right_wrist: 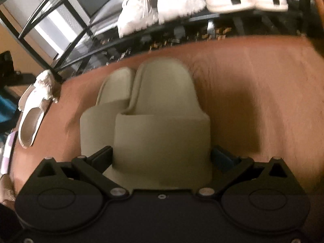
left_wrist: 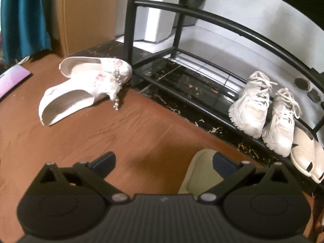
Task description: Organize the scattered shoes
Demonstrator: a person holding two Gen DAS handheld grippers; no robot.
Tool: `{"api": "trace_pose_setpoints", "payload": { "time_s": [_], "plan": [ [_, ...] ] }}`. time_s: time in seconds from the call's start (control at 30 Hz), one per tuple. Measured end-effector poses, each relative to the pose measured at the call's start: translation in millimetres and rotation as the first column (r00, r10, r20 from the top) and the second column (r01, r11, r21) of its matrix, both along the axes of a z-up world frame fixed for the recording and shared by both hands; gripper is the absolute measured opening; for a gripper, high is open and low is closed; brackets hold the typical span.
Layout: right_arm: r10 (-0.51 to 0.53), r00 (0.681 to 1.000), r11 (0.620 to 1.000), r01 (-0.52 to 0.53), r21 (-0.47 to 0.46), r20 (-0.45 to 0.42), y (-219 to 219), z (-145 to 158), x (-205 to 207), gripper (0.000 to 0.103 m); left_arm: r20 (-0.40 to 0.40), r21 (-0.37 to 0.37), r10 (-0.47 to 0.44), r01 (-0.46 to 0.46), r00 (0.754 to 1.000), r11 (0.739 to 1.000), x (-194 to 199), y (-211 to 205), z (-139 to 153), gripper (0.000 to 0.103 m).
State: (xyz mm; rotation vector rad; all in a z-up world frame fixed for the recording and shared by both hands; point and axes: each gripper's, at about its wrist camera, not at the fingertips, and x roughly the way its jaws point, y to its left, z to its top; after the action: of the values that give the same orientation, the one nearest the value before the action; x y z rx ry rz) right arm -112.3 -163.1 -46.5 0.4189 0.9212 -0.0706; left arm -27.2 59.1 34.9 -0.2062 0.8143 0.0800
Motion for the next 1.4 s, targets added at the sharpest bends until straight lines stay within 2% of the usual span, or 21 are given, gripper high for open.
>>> {"api": "trace_pose_setpoints", "payload": {
  "time_s": [0.17,0.23,0.3,0.43,0.5,0.53,0.6,0.63,0.7,0.83,0.87,0.97,1.1,1.2,1.4],
  "plan": [
    [-0.028,0.997,0.993,0.036,-0.112,0.072,3.6,13.4,-4.8,0.1,0.02,0.028,-0.008,0.007,1.0,1.0,0.9,-4.7,1.1,0.102],
    [-0.039,0.992,0.972,0.065,-0.225,0.117,5.5,22.4,-0.5,0.1,0.008,0.05,-0.022,0.022,1.0,0.999,3.2,-8.7,-1.2,0.102],
    [-0.025,0.995,0.96,0.051,-0.275,0.098,6.0,18.6,10.8,0.1,-0.004,0.072,-0.032,0.032,0.999,0.997,4.8,-12.4,-3.9,0.102],
    [-0.039,0.999,0.968,0.047,-0.245,0.035,5.5,-5.1,34.2,0.103,-0.019,0.101,-0.019,0.021,1.0,0.995,8.7,-14.2,-9.4,0.102],
    [-0.021,0.999,0.965,0.029,-0.262,0.032,11.5,-12.2,37.0,0.103,-0.034,0.106,-0.005,0.009,0.999,0.994,11.6,-12.9,-12.7,0.102],
    [0.007,0.999,0.96,0.006,-0.28,0.046,16.5,-12.0,36.3,0.103,-0.039,0.106,0.001,0.003,0.999,0.994,12.5,-12.2,-13.9,0.102],
    [0.041,0.991,0.957,-0.003,-0.29,0.126,21.4,-3.8,24.8,0.103,-0.05,0.106,0.016,-0.011,0.999,0.994,14.4,-10.4,-16.1,0.102],
    [0.054,0.981,0.952,0.005,-0.306,0.185,23.3,2.0,13.9,0.103,-0.051,0.104,0.022,-0.017,0.998,0.994,14.8,-9.7,-16.4,0.102],
    [0.032,0.971,0.939,0.053,-0.34,0.238,26.1,8.5,-5.9,0.103,-0.052,0.097,0.032,-0.027,0.998,0.995,15.6,-8.3,-16.8,0.102],
    [-0.026,0.977,0.953,0.089,-0.29,0.213,34.0,8.9,-38.0,0.103,-0.061,0.079,0.041,-0.036,0.997,0.996,15.5,-5.6,-16.5,0.102],
    [-0.024,0.979,0.957,0.081,-0.279,0.203,37.2,7.0,-43.8,0.103,-0.063,0.075,0.043,-0.038,0.997,0.996,15.0,-4.8,-16.1,0.102],
    [0.058,0.98,0.945,0.007,-0.326,0.191,52.2,5.5,-43.4,0.099,-0.064,0.06,0.048,-0.044,0.997,0.997,13.2,-2.3,-13.5,0.102],
    [0.136,0.977,0.95,-0.082,-0.302,0.163,60.0,1.2,-37.0,0.095,-0.068,0.058,0.06,-0.056,0.996,0.997,13.2,1.3,-13.5,0.102],
    [0.199,0.972,0.932,-0.148,-0.33,0.126,70.3,-1.4,-33.4,0.097,-0.091,0.047,0.067,-0.063,0.994,0.997,16.0,2.8,-16.8,0.102],
    [0.302,0.949,0.903,-0.256,-0.344,0.086,82.1,0.2,-33.4,0.09,-0.107,0.048,0.053,-0.048,0.993,0.998,18.8,-0.3,-19.7,0.102]
  ]
}}
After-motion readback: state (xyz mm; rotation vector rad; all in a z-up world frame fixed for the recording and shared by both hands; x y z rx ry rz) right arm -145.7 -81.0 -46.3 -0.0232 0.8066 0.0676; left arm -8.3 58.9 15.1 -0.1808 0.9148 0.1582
